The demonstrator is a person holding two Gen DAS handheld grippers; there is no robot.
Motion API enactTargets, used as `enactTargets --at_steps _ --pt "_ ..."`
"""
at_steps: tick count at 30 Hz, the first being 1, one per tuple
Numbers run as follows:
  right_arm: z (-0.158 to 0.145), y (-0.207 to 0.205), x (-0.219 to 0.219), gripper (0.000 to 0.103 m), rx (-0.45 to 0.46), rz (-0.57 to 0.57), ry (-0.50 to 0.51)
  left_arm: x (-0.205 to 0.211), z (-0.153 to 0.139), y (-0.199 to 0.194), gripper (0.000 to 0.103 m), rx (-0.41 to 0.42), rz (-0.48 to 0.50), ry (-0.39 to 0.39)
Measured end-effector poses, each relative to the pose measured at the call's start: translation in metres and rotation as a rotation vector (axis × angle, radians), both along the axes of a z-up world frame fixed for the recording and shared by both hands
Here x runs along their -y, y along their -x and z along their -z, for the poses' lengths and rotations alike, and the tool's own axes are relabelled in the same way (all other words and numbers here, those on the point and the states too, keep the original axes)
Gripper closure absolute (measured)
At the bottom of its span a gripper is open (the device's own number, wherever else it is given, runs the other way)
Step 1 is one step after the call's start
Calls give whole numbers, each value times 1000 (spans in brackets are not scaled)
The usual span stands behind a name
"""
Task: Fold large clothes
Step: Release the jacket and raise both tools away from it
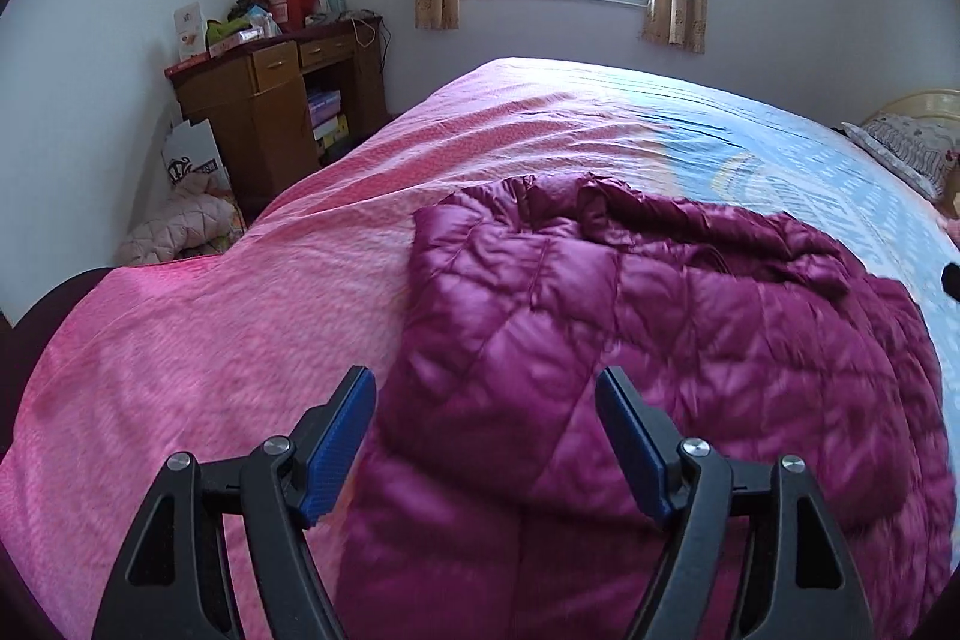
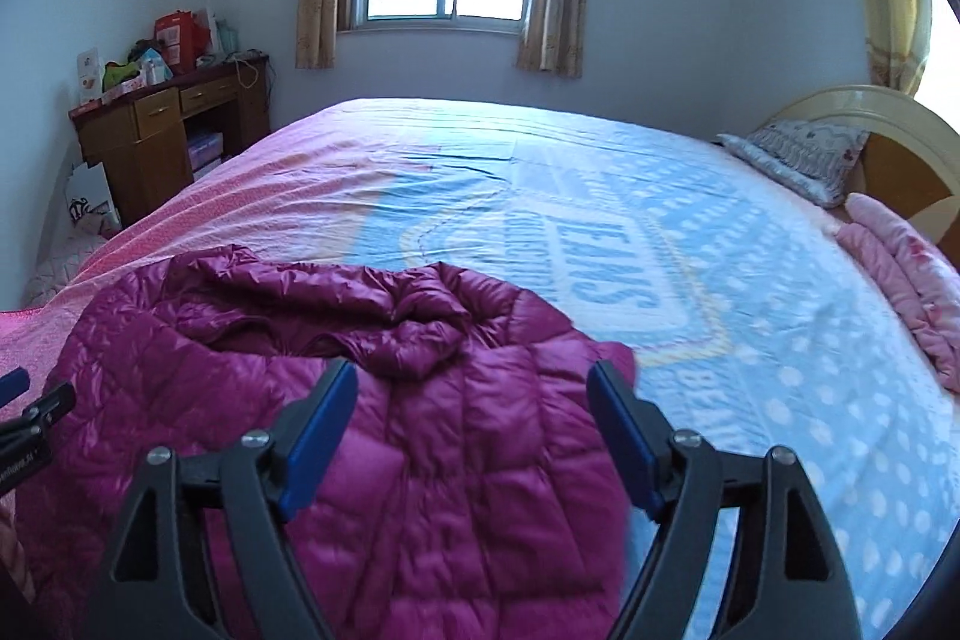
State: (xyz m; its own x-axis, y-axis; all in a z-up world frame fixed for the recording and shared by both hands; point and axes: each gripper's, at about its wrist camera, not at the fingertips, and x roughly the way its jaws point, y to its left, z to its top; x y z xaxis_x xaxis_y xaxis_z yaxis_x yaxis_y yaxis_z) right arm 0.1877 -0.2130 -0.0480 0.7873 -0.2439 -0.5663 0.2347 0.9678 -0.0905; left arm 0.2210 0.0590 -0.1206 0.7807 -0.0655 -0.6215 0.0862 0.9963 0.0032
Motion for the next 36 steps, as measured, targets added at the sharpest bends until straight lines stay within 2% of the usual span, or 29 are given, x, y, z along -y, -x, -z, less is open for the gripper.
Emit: enactTargets --at_steps 6,14,19,22,26,31,33,34,36 --pt "-14 44 -9 22 -6 19 -7 -22 -2 54 27 20 14 14" --pt "-26 85 -20 22 27 25 -2 -38 -4 99 27 18 32 33" --pt "-35 116 -27 22 56 2 -33 -43 -18 128 27 58 69 29" --pt "-48 151 -18 22 112 -43 -92 -52 -28 152 27 103 111 6" --pt "-70 215 4 22 164 -59 -106 -69 -31 179 27 123 167 -3" --pt "-101 299 27 22 182 -32 27 -89 -17 196 27 83 190 20" --pt "-109 322 33 15 192 -57 31 -96 -10 200 27 58 197 44" --pt "-111 329 36 9 187 -95 6 -98 -8 202 27 53 200 54" --pt "-103 328 39 8 156 -163 -43 -102 -4 206 27 47 201 66"
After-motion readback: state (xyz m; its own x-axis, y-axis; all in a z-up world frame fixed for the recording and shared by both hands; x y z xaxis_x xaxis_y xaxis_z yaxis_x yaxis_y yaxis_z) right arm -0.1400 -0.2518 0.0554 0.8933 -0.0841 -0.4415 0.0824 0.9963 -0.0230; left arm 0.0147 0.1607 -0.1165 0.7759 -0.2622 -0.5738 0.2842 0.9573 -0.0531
